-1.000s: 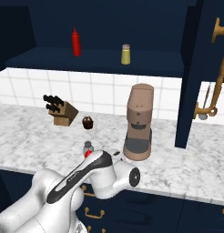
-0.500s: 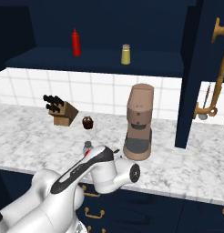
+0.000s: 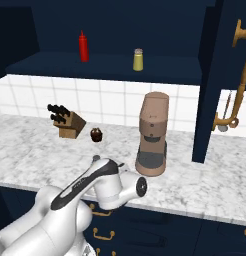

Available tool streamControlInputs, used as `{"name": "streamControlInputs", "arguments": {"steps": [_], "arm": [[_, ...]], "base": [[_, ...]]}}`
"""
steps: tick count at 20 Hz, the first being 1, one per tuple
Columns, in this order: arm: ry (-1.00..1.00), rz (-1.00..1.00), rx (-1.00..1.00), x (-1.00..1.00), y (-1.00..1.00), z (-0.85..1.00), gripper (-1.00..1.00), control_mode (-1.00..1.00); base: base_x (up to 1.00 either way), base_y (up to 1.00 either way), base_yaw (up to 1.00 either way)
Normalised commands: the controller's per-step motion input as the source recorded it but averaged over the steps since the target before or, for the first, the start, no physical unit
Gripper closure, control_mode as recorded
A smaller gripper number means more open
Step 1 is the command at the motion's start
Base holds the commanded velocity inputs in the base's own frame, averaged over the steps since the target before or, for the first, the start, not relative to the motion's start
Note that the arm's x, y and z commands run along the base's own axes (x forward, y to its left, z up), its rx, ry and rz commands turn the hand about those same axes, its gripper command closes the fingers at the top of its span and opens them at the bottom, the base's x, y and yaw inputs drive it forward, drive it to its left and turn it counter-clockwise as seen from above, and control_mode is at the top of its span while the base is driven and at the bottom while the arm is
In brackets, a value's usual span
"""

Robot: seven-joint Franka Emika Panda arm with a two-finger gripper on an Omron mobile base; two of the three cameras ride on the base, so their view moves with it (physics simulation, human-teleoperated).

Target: Put the shaker and condiment bottle from the counter next to their counterparts in the cabinet.

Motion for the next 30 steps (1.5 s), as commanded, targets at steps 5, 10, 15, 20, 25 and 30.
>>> {"name": "streamControlInputs", "arguments": {"steps": [5,10,15,20,25,30], "arm": [[0.00,0.00,0.00,0.03,0.01,-0.07,-1.00,-1.00],[-0.02,0.00,0.02,0.00,-0.06,-0.05,-1.00,-1.00],[-0.03,0.00,0.05,0.05,-0.16,-0.08,-1.00,-1.00],[0.00,-0.01,0.07,0.24,-0.14,-0.10,-1.00,-1.00],[0.00,-0.01,0.08,0.24,-0.08,-0.11,-1.00,-1.00],[0.00,0.00,0.01,0.00,0.09,-0.14,-1.00,-1.00]], "base": [[0.00,0.00,0.00],[0.00,0.00,0.00],[0.00,0.00,0.00],[0.00,0.00,0.00],[0.00,0.00,0.00],[0.00,0.00,0.00]]}}
